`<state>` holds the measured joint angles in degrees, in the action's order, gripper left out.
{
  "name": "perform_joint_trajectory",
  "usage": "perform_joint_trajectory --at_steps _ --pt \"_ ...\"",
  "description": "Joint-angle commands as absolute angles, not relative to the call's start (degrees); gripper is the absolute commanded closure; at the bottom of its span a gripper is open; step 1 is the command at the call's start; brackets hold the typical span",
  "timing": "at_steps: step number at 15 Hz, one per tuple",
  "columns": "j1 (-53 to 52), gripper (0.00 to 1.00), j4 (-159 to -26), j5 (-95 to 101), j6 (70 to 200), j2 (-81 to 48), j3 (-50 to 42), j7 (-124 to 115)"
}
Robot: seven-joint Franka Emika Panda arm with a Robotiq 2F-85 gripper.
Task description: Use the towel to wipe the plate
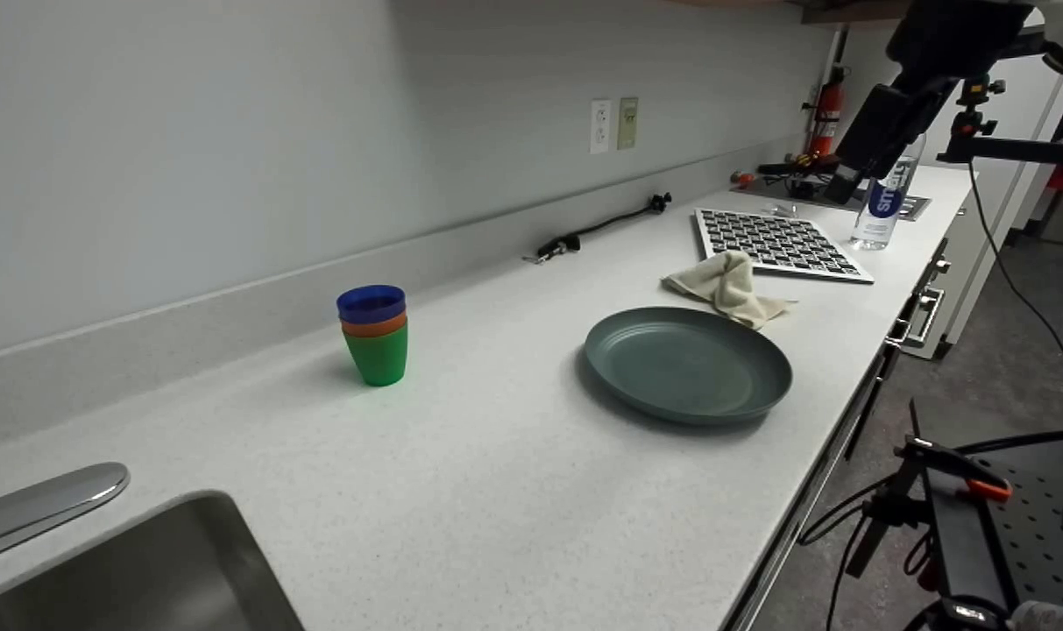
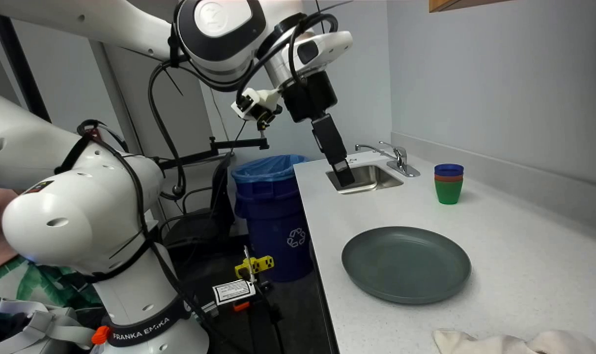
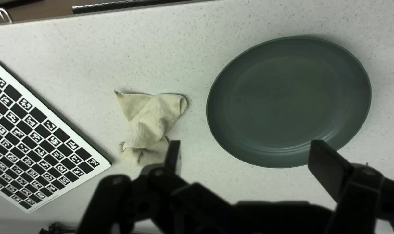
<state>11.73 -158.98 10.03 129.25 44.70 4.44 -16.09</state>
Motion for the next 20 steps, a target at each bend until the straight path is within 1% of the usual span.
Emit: perform_joint_trajectory --at_steps 1,13,20 --pt "11.55 0.0 -158.89 10.19 129.12 44.68 4.26 -16.18" --pt "11.55 0.0 -158.89 10.19 129.12 44.68 4.26 -16.18" --pt "14.1 0.0 -157.66 11.75 129.18 40.91 2.74 -15.77"
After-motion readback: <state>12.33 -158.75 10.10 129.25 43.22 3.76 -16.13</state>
